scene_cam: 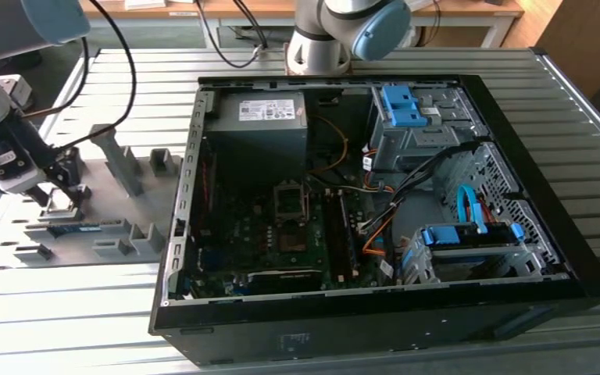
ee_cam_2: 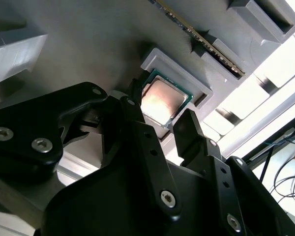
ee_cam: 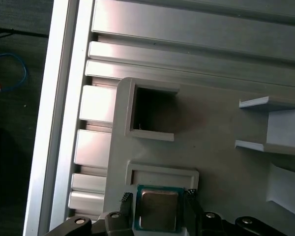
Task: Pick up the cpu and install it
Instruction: 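Pick up the cpu and move it towards the insertion slot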
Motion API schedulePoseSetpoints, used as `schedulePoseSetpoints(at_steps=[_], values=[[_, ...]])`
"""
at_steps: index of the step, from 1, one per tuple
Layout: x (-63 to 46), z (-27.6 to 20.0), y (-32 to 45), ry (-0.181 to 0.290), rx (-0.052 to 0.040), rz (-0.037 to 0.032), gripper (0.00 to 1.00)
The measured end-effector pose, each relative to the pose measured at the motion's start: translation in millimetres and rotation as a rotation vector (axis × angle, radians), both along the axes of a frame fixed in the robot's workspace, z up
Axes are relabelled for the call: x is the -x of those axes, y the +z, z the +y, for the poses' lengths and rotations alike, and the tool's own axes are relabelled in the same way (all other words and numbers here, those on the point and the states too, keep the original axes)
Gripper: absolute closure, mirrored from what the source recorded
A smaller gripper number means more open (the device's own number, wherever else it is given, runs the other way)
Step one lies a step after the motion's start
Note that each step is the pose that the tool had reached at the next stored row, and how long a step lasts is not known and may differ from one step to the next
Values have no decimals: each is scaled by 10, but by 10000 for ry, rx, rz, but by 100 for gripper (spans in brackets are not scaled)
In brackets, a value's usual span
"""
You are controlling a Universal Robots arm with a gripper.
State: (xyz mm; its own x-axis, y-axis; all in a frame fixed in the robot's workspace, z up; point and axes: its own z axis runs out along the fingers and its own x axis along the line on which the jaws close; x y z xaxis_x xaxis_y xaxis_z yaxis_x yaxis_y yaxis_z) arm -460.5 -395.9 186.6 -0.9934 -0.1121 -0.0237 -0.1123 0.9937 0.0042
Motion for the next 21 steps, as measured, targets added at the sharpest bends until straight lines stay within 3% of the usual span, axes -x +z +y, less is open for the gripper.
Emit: schedulePoseSetpoints(at_steps=[16, 18, 21], values=[[0, 0, -28, 28, 1, 2, 47], [0, 0, -28, 28, 2, 3, 53], [0, 0, -29, 28, 1, 2, 53]])
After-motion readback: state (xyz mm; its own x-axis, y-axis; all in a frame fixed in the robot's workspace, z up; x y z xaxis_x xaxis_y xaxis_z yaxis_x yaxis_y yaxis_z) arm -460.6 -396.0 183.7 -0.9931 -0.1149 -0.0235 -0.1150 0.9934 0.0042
